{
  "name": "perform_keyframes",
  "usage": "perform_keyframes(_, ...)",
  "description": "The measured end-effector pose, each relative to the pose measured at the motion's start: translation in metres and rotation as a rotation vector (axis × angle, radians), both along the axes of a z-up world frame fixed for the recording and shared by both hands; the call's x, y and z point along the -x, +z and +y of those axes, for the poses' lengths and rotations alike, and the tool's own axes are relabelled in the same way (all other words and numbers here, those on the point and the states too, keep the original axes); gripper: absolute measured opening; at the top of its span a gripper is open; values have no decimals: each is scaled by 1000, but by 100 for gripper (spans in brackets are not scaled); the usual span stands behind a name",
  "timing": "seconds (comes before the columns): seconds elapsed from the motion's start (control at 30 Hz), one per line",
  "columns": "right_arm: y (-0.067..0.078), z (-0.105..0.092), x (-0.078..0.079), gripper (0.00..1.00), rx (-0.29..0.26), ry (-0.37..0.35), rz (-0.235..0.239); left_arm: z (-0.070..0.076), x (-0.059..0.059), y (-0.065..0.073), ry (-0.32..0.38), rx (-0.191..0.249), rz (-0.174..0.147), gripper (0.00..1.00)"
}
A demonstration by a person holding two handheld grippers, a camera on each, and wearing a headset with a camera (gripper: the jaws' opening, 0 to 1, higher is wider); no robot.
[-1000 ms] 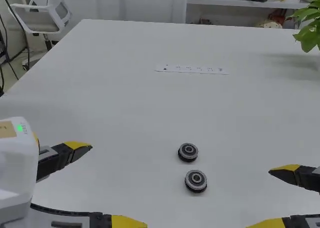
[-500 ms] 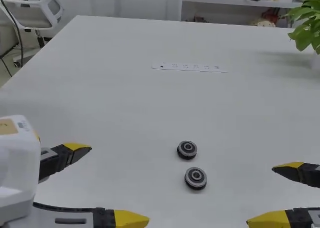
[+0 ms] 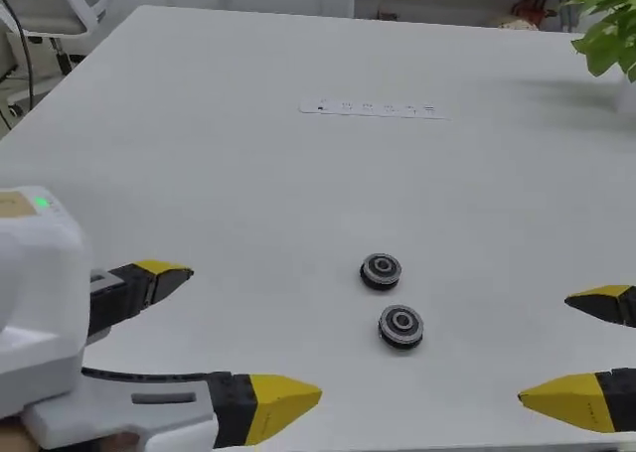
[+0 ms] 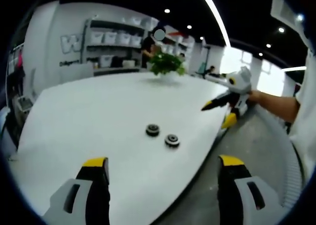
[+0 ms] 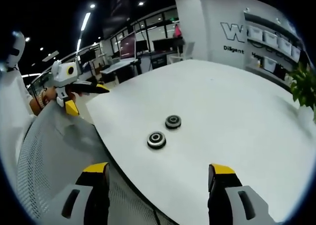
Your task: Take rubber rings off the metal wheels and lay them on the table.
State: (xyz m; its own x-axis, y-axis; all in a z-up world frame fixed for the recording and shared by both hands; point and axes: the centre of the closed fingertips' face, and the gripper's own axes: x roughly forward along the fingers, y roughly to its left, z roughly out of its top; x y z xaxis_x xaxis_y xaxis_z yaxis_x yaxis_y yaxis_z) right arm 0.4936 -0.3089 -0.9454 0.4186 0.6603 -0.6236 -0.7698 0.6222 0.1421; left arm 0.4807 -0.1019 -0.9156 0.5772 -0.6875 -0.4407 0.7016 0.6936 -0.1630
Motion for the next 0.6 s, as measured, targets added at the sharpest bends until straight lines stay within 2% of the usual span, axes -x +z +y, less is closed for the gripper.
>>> perform_keyframes(0.1,2,-2,-3,80,-7,-24,-7,-2,2,-3,-12,-2,16,92)
perform_keyframes(0.13,2,-3,-3,80,-5,-30,-9,-3,4,-6,-23,-5,40,92)
perform_keyframes(0.2,1,-5,-5,79,1,-43,-5,-4,6,-10,-36,0,60,93)
perform_keyframes(0.33,-1,-6,-4,79,12,-40,-4,-4,5,-9,-34,14,62,93)
perform_keyframes(0.4,-3,-4,-2,78,16,-28,14,-3,6,-9,-27,20,74,92)
perform_keyframes(0.5,-6,-3,0,78,27,-12,24,1,3,-10,-2,11,71,90)
perform_keyframes(0.57,-4,-2,1,78,10,-14,23,1,2,-8,2,34,75,90)
perform_keyframes(0.6,-2,-2,0,78,0,-24,25,-1,5,-10,-4,57,104,90)
